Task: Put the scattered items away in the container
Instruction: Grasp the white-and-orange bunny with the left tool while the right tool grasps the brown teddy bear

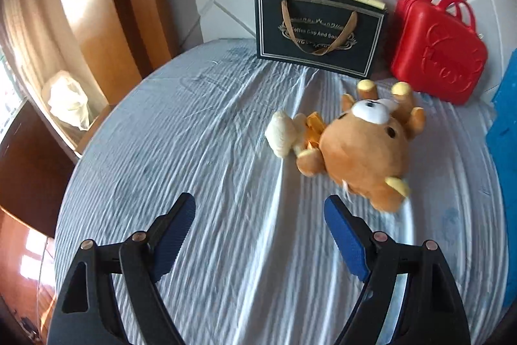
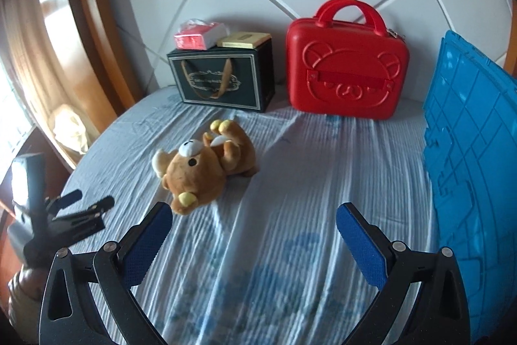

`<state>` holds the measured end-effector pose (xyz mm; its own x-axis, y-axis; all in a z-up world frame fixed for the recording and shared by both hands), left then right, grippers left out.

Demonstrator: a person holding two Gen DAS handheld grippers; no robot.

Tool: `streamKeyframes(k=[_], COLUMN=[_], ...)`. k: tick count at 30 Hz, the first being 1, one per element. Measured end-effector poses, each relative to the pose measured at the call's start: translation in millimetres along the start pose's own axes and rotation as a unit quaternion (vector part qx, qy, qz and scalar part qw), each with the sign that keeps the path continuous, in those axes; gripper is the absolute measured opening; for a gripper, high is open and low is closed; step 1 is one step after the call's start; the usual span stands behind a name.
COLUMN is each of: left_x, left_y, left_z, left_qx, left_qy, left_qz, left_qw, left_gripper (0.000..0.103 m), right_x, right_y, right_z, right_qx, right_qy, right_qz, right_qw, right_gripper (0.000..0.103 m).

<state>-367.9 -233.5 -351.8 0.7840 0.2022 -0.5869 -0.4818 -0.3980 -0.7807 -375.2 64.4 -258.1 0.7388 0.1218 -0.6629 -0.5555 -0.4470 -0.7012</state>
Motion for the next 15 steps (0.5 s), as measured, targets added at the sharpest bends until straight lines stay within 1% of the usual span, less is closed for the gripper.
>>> streamKeyframes(k=[3, 5, 7, 9, 11, 12, 13, 15], left_x=[-9.9, -13.7, -17.6, -17.7, -13.2, -10.9, -6.9, 7.6], left_y=[33.1, 50.7, 68.0, 81.5, 83.0, 78.0, 70.2, 49.8], left_z=[17.4, 29.5, 41.2, 53.7, 68.8, 78.7, 92.2, 129.2], left_qx=[0.018, 0.028, 0.031, 0.042, 0.061, 0.072, 0.092, 0.147], left_qy=[0.017, 0.03, 0.041, 0.046, 0.05, 0.055, 0.068, 0.103], left_qz=[-0.015, -0.018, -0.021, -0.03, -0.038, -0.036, -0.035, -0.04], left_qw=[0.9996, 0.999, 0.9985, 0.9976, 0.9962, 0.9952, 0.9928, 0.983], left_gripper=[0.082, 0.082, 0.082, 0.082, 0.082, 0.082, 0.082, 0.082], right_x=[2.1, 3.8, 3.8, 2.0, 0.9, 1.0, 1.3, 2.4], right_y=[22.5, 38.6, 53.8, 69.7, 80.1, 84.1, 86.5, 90.3], right_z=[4.1, 5.8, 8.5, 14.4, 24.5, 31.1, 36.7, 48.9], right_qx=[0.012, 0.016, 0.024, 0.032, 0.045, 0.054, 0.059, 0.064], right_qy=[0.019, 0.027, 0.031, 0.038, 0.049, 0.055, 0.06, 0.074], right_qz=[-0.013, -0.024, -0.033, -0.038, -0.038, -0.039, -0.039, -0.041], right_qw=[1.0, 0.999, 0.999, 0.998, 0.997, 0.996, 0.996, 0.994], right_gripper=[0.103, 0.103, 0.103, 0.103, 0.103, 0.103, 0.103, 0.103])
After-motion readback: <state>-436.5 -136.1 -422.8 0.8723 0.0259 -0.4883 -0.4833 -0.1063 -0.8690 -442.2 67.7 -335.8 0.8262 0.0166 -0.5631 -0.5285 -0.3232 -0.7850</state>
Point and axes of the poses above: each gripper's, at about its wrist camera, not at the fingertips, and y roughly the way its jaws point, z to its right, x to its underside, the point moved 10 cm from there along y, roughly the way its jaws point, and after that the axes turned 14 degrees about -x, right-handed, at the moved point
